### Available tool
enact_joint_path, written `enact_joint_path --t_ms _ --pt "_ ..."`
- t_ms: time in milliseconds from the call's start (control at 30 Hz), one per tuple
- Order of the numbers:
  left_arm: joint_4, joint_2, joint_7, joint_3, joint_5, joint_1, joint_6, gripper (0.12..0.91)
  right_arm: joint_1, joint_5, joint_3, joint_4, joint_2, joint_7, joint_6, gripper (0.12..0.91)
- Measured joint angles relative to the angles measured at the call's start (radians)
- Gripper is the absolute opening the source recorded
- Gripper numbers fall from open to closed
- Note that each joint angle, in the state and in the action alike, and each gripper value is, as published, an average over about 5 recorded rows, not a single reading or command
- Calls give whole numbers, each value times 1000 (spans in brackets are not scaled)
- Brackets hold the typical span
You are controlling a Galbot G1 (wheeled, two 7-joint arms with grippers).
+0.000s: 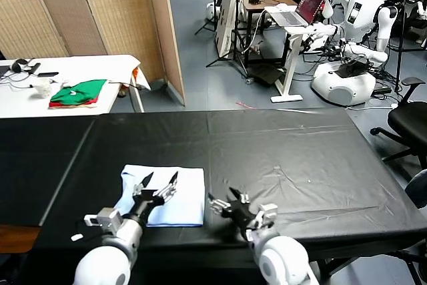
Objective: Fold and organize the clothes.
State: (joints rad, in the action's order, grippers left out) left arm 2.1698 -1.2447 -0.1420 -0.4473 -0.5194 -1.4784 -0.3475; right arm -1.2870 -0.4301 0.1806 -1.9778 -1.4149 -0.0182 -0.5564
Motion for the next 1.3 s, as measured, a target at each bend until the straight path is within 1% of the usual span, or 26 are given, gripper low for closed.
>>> enact_joint_path --t_ms 133,167,233,267,367,400,467,500,533,600,633,700,800,933,1000,1033,1100,1133,1167,1233,1267,1300 --pt "5 -8 10 -20 35 -15 16 907 27 1 -37 42 -8 6 0 905" --pt "7 -10 12 -24 43 -18 22 907 32 1 -45 51 -8 7 0 892" --pt "9 -14 17 -35 63 -23 38 907 43 0 -58 67 -9 8 1 830" --pt "11 -16 21 -41 73 -27 47 907 48 -1 -63 74 -10 8 1 780" --pt "16 -21 32 -60 88 -38 73 907 60 -3 -74 92 -14 8 4 598" --pt "19 -22 34 -67 89 -42 80 907 61 -4 -76 96 -15 8 4 522" --pt "22 -23 35 -80 89 -49 93 907 60 -3 -75 98 -17 8 6 409" --pt "23 -23 35 -87 89 -52 98 907 58 -3 -73 97 -17 7 6 333" --pt "23 -23 35 -92 90 -54 103 907 55 0 -69 94 -17 5 5 276" --pt "22 -24 36 -103 91 -57 114 907 45 14 -56 82 -15 -4 -6 187" --pt "21 -24 36 -107 92 -58 119 907 39 25 -46 74 -13 -10 -16 163" --pt "18 -24 38 -115 92 -60 129 907 26 47 -19 54 -7 -21 -42 147" --pt "12 -21 40 -122 92 -62 141 907 1 62 33 20 10 -22 -73 142" --pt "1 -12 45 -126 93 -62 162 907 -37 61 113 -20 40 -6 -93 142" --pt "-3 -8 49 -126 96 -65 171 907 -51 60 147 -36 52 1 -102 147" --pt "-4 -6 52 -126 98 -68 174 907 -57 60 159 -43 57 3 -106 165" --pt "-5 -1 57 -126 105 -74 182 907 -68 60 174 -57 65 6 -112 239" --pt "-6 1 59 -126 108 -77 188 907 -73 61 178 -64 68 7 -113 293" --pt "-8 3 62 -127 112 -80 197 907 -77 62 181 -71 71 7 -114 365" --pt "-13 8 65 -128 123 -85 214 907 -86 63 183 -85 76 6 -110 479" --pt "-14 9 65 -129 130 -88 217 907 -89 64 184 -90 79 5 -105 554" --pt "-15 11 65 -130 135 -91 215 907 -93 64 186 -96 82 3 -98 611"
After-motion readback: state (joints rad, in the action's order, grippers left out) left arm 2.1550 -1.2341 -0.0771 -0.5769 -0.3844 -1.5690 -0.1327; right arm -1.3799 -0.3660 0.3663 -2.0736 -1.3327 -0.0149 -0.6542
